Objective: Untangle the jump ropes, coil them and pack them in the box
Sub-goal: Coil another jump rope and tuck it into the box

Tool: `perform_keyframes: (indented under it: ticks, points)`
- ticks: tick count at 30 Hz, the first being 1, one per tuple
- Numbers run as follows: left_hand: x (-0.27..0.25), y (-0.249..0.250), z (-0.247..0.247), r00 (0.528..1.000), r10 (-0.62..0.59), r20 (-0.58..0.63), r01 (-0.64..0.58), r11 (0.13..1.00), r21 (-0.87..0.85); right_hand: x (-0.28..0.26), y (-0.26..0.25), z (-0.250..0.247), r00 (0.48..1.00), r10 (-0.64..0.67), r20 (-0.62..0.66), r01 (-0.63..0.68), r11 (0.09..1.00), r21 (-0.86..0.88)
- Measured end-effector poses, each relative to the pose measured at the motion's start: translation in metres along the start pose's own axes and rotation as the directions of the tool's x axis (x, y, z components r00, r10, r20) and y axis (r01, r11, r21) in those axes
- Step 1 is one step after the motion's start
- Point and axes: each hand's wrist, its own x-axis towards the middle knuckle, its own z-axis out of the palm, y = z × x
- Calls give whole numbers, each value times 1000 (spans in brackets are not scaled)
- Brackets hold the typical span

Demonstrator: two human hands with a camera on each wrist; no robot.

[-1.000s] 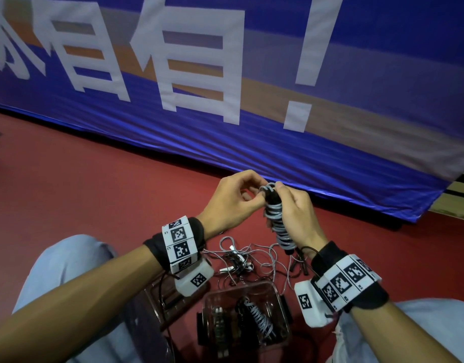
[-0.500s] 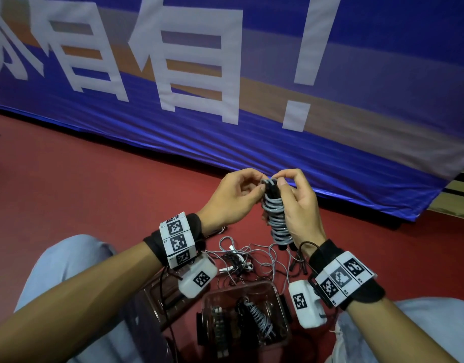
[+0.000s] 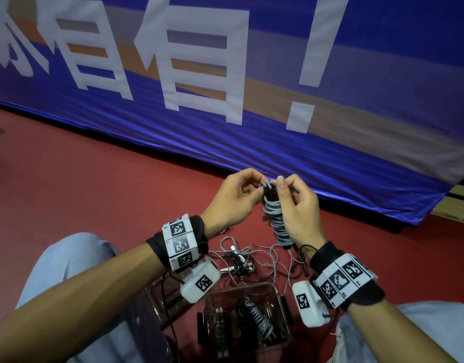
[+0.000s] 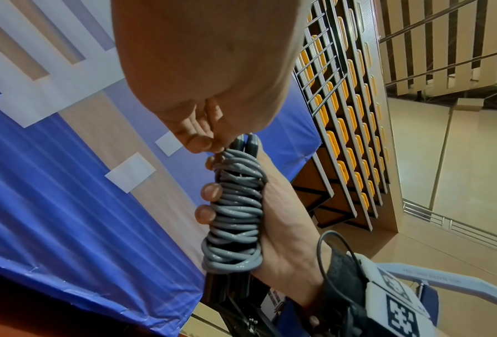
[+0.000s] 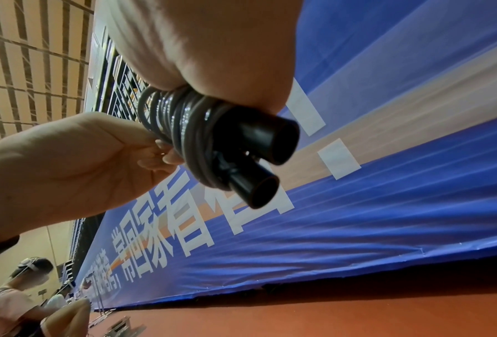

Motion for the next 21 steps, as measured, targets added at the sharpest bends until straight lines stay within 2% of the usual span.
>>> perform_keyframes:
  ticks: [4,8,13,21]
  points:
    - [-1,1,-1,998,-33,-61,30,998,-50,1,2,0,1000,13,2,-13,1000,-28]
    - [-3,1,-1,995,-41,-92,37,998,-49,1,-4,-1,999,-29,13,30,999,-37]
    - [-3,6,-5,986,-132,-105,116,982,-149,-2,-12,-4,999,-32,26,33,999,-40]
    - [-1,14,-20,978,-201,-50,199,979,-37,-7,-12,-7,988,58,146,-48,996,-69]
